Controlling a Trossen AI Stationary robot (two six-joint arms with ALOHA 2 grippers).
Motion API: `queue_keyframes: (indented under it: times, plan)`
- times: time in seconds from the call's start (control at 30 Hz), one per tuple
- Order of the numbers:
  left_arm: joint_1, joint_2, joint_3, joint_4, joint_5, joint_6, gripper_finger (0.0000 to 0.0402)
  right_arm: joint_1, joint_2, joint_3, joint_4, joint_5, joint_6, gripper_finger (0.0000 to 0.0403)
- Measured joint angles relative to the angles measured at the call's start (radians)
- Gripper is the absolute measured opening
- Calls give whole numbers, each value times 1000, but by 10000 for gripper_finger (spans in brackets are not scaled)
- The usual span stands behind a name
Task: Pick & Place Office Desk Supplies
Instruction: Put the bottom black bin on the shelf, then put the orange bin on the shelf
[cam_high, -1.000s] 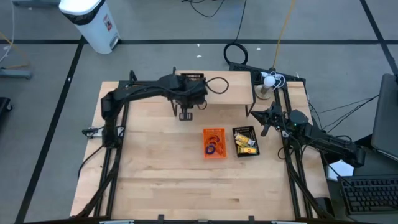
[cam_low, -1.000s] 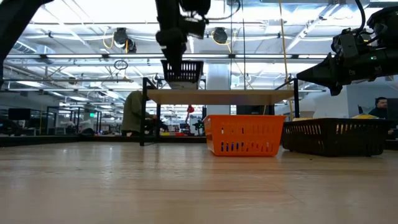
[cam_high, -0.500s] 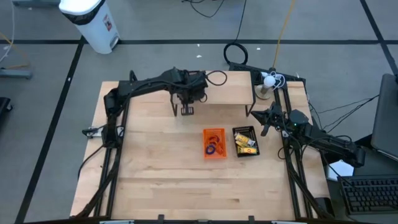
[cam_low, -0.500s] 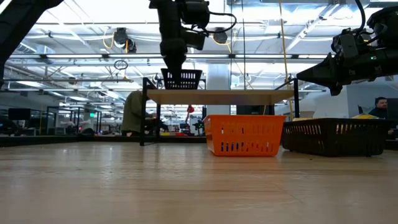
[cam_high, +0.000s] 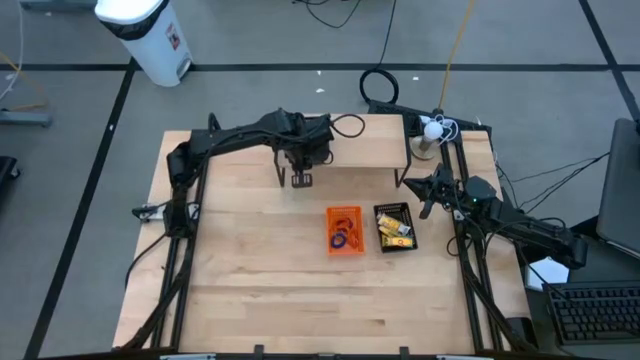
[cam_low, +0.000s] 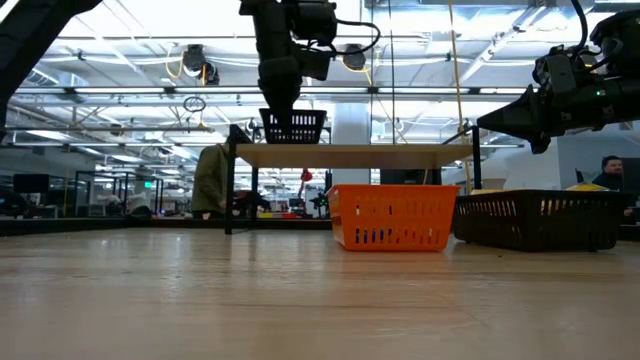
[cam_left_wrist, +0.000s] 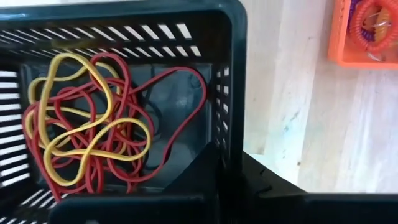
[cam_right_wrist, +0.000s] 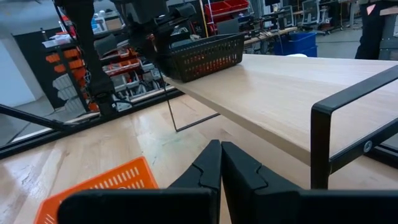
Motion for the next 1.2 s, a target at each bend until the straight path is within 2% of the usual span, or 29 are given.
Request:
queue_keyframes:
  times: [0.13,0.37,0.63,0.83,0.93,1.03,1.1,1.2]
  plan:
    - [-10,0,0,-11,18,-14,61,0,0,0,0,0,0,0]
    - [-23,0,0,-11,29,-53,159,0,0,0,0,0,-2,0]
    - [-29,-34,-1,-28,-36,-48,271,0,0,0,0,-1,3,0]
    - [-58,-118,-1,-40,-58,-44,324,0,2,0,0,-1,4,0]
    - [-79,-197,-1,-38,-39,-48,329,0,2,0,0,-1,4,0]
    - [-101,-299,-4,-14,7,-49,310,0,2,0,-2,-2,2,0]
    - [-117,-379,-24,31,23,-46,280,0,2,0,-2,-4,2,0]
    - [-131,-508,-96,119,99,-37,206,0,2,0,-1,-5,2,0]
